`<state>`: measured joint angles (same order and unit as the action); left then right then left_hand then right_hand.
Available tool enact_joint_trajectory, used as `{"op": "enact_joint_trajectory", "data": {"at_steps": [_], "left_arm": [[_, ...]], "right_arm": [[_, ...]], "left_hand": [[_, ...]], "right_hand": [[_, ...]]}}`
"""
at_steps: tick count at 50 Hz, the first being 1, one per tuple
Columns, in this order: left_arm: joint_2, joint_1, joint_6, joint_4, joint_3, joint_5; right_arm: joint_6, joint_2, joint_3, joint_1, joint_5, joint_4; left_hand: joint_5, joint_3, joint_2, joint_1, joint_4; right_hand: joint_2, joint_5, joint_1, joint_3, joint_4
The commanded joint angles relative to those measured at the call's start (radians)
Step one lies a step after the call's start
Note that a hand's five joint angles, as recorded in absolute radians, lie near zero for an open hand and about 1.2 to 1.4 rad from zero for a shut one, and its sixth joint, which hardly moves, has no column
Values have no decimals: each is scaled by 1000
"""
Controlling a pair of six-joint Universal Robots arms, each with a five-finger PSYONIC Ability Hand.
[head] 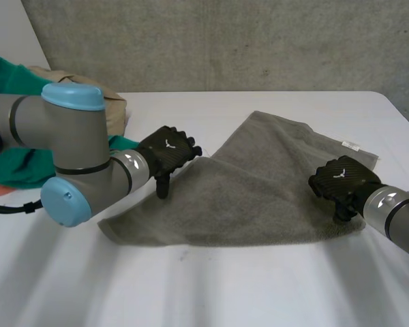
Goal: Fold the laundry.
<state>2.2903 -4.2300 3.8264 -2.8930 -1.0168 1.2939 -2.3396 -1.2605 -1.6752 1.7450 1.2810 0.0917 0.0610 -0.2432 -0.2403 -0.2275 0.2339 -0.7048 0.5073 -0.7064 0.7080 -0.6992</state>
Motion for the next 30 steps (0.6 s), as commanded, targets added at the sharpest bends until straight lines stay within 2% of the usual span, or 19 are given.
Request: {"op": "enact_joint_trajectory", "data": {"at_steps": [1,5,8,12,19,27,28,30], "left_arm": [[-106,37,-47,21,-107,2],[-159,65,-77,46,-225,27],[-178,79,-97,38,-296,70],[-177,87,-120,-56,-402,181],[-124,99,-113,-196,-430,286],[-58,101,-106,-210,-373,318],[-48,99,-105,-206,-365,318],[-38,96,-103,-201,-359,318]], "right_arm": [[3,-23,46,-21,-3,117],[3,-30,32,-38,-3,137],[6,-30,12,-54,-14,115],[5,-30,-26,-71,-34,68],[-1,-30,-74,-68,-38,10],[-20,-25,-94,-61,-34,-18],[-27,-25,-95,-61,-34,-21],[-35,-25,-98,-62,-34,-26]], "left_hand": [[107,-99,-102,-115,108],[236,-228,-231,-244,237],[222,-214,-217,-230,223],[183,-176,-179,-191,185],[254,-246,-249,-262,255],[647,-639,-642,-655,648],[816,-808,-811,-824,817],[931,-924,-927,-940,933]], "right_hand": [[43,-20,44,-46,37],[49,-26,50,-52,43],[49,-26,50,-52,43],[40,-17,42,-43,34],[25,-2,27,-28,20],[5,18,6,-8,-1],[5,18,6,-8,-1],[2,21,3,-5,-4]]}}
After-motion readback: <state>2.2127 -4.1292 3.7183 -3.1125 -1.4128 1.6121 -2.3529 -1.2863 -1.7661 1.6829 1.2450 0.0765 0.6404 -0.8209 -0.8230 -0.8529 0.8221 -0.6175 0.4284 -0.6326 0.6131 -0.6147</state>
